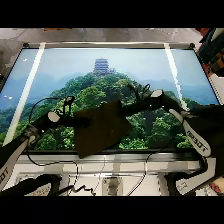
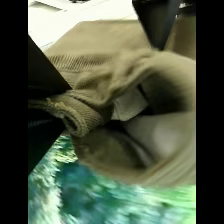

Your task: Fold the clothes and pants, and hang the long-sleeved shirts on hangers.

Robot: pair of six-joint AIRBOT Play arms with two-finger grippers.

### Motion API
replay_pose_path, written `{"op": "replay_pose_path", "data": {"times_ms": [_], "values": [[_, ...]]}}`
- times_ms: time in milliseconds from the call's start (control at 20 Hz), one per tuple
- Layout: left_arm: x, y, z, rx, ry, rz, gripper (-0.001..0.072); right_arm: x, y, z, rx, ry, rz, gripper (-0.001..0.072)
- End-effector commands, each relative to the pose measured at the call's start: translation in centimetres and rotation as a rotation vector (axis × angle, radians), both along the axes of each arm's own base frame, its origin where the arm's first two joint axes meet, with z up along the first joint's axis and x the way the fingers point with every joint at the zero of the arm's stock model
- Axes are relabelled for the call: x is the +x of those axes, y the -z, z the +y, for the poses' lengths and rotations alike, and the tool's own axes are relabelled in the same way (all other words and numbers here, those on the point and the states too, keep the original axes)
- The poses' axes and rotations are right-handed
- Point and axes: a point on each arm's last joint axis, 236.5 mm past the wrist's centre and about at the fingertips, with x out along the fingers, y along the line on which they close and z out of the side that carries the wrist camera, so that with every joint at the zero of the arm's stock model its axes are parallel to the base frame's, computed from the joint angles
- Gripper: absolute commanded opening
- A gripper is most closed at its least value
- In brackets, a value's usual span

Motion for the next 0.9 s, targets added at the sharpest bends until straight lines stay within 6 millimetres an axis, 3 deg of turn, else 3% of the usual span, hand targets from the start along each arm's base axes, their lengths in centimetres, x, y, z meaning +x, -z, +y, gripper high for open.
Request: {"op": "replay_pose_path", "data": {"times_ms": [0,100,250,350,450,600,750,850], "values": [[2.1,-6.8,0.3,0.048,0.092,-0.150,0.0699,4.2,-6.5,-4.4,-0.084,0.159,-0.145,0.0035],[3.4,-13.0,0.7,0.058,0.095,-0.299,0.0699,5.3,-11.3,-8.6,-0.115,0.298,-0.200,0.0035],[3.5,-21.2,1.7,0.050,0.061,-0.507,0.0699,4.8,-18.6,-15.8,-0.135,0.552,-0.278,0.0035],[2.6,-25.0,2.1,0.041,0.038,-0.618,0.0699,3.4,-22.5,-21.3,-0.171,0.749,-0.321,0.0035],[1.6,-27.4,2.3,0.034,0.031,-0.681,0.0699,0.9,-25.9,-27.8,-0.239,0.977,-0.373,0.0035],[1.1,-28.3,2.4,0.031,0.029,-0.706,0.0699,-5.6,-29.2,-36.9,-0.447,1.276,-0.450,0.0036],[1.0,-28.2,2.4,0.031,0.029,-0.702,0.0699,-15.5,-30.9,-45.4,-0.758,1.612,-0.430,0.0036],[1.0,-28.2,2.4,0.030,0.029,-0.702,0.0699,-22.6,-31.8,-49.1,-0.970,1.805,-0.369,0.0036]]}}
